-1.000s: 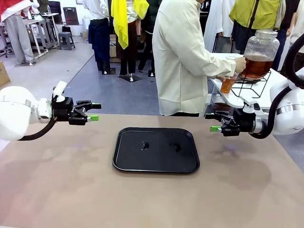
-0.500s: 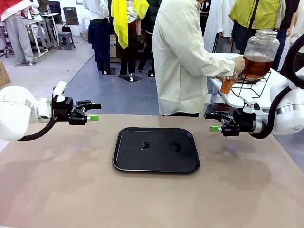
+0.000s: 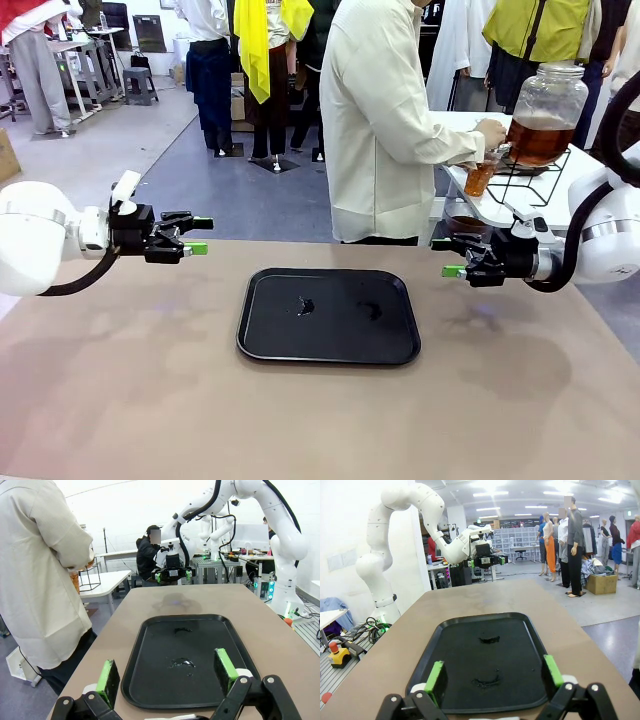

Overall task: Pour the drink into the iced cup.
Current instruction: Open the gripper to release the iced cup you were holding.

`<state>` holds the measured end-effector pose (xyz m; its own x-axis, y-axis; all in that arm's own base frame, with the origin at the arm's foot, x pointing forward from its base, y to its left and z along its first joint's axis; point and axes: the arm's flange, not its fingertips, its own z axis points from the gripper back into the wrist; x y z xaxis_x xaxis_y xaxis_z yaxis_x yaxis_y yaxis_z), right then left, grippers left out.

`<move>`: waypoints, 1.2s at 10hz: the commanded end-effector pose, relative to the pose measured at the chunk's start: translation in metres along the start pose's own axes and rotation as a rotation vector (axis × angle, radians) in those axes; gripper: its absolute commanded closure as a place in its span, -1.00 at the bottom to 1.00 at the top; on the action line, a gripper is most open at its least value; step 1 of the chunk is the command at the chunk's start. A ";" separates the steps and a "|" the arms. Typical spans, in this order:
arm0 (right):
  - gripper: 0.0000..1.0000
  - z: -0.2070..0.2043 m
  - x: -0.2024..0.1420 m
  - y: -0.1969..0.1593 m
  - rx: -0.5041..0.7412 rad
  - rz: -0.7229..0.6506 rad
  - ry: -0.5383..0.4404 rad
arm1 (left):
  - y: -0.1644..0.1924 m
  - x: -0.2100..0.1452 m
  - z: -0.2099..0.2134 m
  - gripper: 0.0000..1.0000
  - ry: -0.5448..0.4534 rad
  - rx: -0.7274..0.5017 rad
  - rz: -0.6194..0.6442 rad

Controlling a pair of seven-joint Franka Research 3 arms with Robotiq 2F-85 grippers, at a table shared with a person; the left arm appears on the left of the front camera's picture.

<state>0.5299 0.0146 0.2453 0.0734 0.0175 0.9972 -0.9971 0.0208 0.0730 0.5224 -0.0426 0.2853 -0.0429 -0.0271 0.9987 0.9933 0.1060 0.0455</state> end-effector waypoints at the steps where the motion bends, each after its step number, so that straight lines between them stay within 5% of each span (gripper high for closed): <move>1: -1.00 -0.002 0.002 0.000 0.003 0.002 0.000 | 0.000 0.002 -0.001 -1.00 -0.005 0.003 -0.001; 12: -1.00 -0.002 0.002 0.000 0.003 0.002 0.000 | 0.000 0.002 -0.001 -1.00 -0.005 0.003 -0.001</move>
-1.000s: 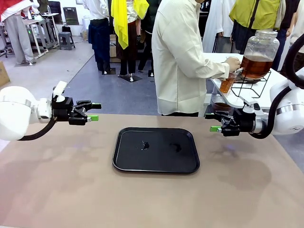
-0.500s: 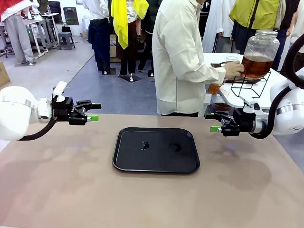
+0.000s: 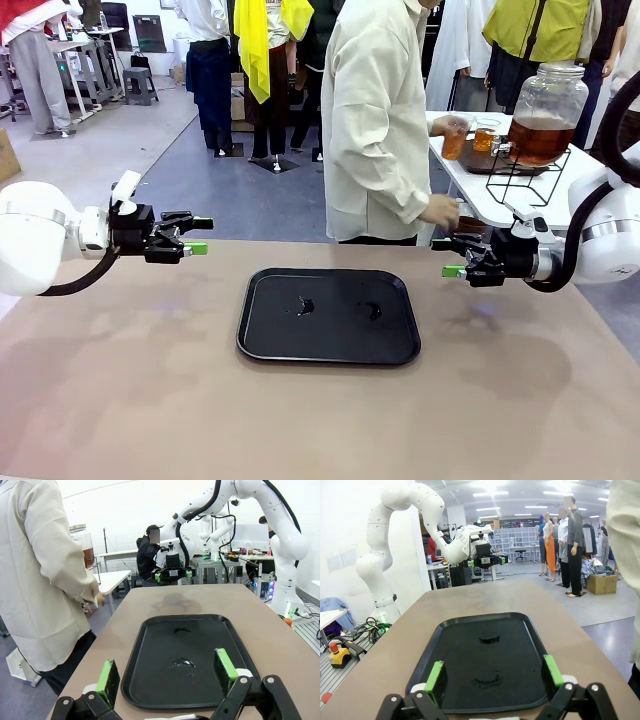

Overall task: Pour the drink into the iced cup.
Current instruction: Open the gripper to release the iced cup you were holding.

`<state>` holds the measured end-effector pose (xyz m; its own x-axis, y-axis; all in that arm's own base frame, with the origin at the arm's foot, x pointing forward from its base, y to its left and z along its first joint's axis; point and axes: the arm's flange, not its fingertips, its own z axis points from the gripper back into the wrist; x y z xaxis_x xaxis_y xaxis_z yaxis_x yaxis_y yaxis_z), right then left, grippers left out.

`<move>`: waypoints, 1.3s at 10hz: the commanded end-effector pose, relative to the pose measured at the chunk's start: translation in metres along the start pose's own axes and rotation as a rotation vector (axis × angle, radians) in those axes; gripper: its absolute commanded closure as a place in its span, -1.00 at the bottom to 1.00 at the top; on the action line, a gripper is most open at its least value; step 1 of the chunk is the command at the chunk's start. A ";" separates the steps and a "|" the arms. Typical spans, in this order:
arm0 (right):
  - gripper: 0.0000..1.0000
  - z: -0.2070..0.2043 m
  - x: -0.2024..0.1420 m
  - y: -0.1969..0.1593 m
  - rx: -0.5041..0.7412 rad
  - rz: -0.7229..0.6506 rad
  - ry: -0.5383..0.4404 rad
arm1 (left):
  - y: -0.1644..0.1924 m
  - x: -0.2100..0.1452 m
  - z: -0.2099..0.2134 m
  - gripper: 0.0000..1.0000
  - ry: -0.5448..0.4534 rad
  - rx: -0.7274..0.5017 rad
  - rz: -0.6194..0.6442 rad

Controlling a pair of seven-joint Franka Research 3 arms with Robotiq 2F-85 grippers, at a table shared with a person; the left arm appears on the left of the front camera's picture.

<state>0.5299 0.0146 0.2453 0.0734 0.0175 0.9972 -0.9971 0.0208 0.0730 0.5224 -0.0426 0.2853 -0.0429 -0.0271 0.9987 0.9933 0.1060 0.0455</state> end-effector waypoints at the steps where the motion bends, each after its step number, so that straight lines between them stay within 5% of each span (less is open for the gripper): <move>1: -1.00 -0.002 0.002 0.000 0.003 0.002 0.000 | 0.000 0.002 -0.001 -1.00 -0.005 0.003 -0.001; 13: -1.00 -0.002 0.002 0.000 0.003 0.002 0.000 | 0.000 0.002 -0.001 -1.00 -0.005 0.003 -0.001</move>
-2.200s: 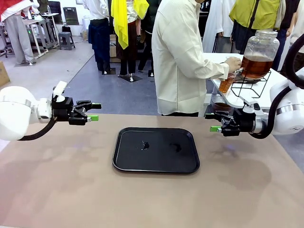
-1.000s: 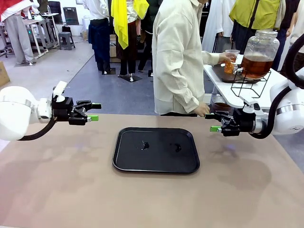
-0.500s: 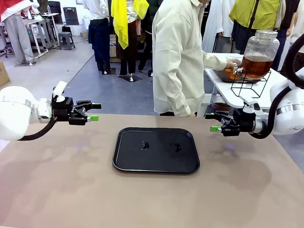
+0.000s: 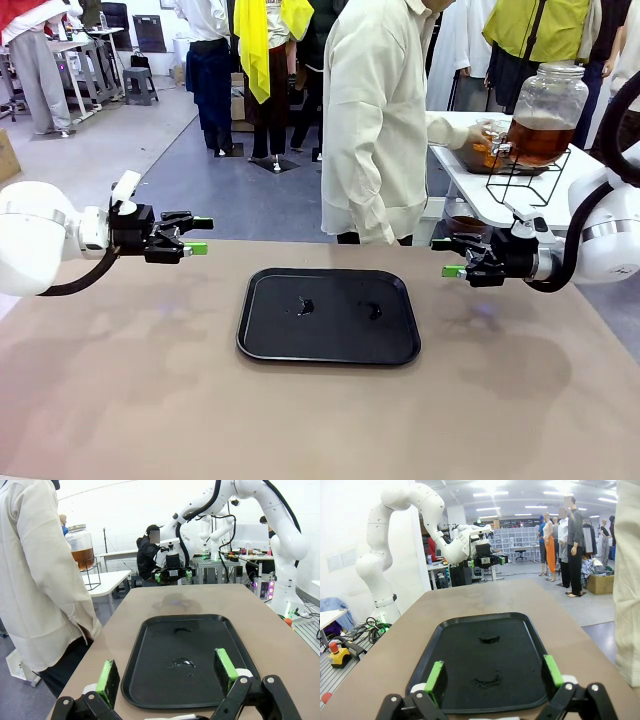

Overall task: Pour the drink into the iced cup.
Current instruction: Open the gripper to release the iced cup you were holding.

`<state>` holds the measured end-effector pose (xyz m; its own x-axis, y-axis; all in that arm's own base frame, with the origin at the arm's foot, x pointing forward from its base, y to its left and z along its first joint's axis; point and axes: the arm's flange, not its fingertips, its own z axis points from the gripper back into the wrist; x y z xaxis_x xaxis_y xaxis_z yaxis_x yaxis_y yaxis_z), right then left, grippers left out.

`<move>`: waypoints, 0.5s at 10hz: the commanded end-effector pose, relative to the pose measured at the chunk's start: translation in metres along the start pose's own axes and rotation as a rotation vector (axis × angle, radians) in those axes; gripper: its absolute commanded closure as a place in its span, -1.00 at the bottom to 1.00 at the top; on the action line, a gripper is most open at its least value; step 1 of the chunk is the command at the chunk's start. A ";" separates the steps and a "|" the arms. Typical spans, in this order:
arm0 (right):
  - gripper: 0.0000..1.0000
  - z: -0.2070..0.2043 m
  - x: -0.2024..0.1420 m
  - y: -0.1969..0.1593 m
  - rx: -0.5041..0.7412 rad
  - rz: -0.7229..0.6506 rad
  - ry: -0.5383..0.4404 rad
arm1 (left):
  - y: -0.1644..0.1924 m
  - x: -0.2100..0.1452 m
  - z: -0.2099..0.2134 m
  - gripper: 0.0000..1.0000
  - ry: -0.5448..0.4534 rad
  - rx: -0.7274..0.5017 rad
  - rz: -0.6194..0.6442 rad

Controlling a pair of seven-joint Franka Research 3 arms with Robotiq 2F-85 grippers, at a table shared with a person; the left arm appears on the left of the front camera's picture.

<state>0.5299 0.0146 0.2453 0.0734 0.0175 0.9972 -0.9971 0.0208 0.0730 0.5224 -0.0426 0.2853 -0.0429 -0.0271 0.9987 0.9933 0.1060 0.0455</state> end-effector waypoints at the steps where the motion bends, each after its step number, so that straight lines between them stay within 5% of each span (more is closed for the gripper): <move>1: -1.00 -0.002 0.002 0.000 0.003 0.002 0.000 | 0.000 0.002 -0.001 -1.00 -0.005 0.003 -0.001; 5: -1.00 -0.002 0.002 0.000 0.003 0.002 0.000 | 0.000 0.002 -0.001 -1.00 -0.005 0.003 -0.001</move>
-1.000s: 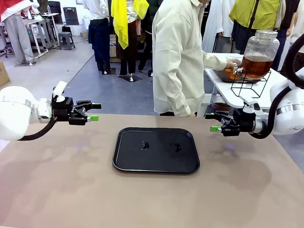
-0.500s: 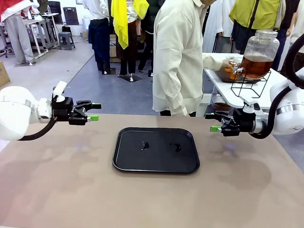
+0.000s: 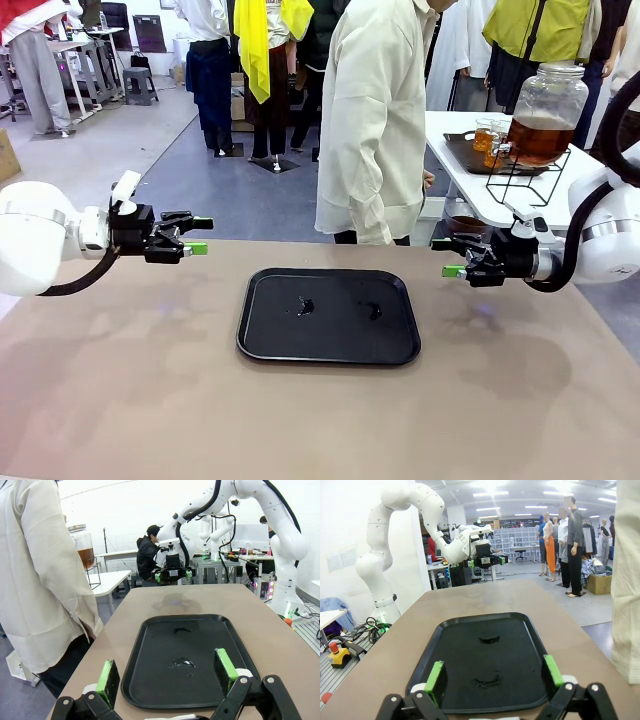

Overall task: Pour the drink into the iced cup.
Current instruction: Open the gripper to release the iced cup you were holding.

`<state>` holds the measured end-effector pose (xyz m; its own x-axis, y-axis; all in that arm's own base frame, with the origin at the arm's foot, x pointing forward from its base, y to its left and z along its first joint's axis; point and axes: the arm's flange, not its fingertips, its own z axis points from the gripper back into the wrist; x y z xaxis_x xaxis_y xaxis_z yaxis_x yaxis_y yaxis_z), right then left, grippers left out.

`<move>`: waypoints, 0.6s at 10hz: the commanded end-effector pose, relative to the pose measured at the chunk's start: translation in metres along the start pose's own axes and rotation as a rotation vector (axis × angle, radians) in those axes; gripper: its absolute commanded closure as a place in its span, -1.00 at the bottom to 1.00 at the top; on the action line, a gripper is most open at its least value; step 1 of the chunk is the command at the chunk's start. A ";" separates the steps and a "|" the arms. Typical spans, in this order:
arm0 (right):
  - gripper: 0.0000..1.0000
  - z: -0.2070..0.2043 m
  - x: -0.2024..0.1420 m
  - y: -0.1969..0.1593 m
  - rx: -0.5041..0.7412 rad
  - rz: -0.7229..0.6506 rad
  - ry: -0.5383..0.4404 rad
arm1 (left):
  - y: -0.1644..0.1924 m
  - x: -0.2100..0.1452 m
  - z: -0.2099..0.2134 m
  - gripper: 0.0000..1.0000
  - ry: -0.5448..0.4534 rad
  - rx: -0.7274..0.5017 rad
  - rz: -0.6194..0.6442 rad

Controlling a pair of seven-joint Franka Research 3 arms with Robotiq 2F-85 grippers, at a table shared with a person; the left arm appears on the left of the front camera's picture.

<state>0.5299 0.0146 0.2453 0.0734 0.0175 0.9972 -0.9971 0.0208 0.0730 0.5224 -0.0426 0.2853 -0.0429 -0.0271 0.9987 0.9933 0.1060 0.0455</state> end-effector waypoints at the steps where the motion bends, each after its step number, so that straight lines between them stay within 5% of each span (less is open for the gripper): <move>1: -1.00 -0.002 0.002 0.000 0.003 0.002 0.000 | 0.000 0.002 -0.001 -1.00 -0.005 0.003 -0.001; 6: -1.00 -0.002 0.002 0.000 0.003 0.002 0.000 | 0.000 0.002 -0.001 -1.00 -0.005 0.003 -0.001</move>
<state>0.5299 0.0146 0.2453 0.0734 0.0175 0.9972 -0.9971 0.0208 0.0730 0.5224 -0.0426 0.2853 -0.0429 -0.0271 0.9987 0.9933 0.1060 0.0455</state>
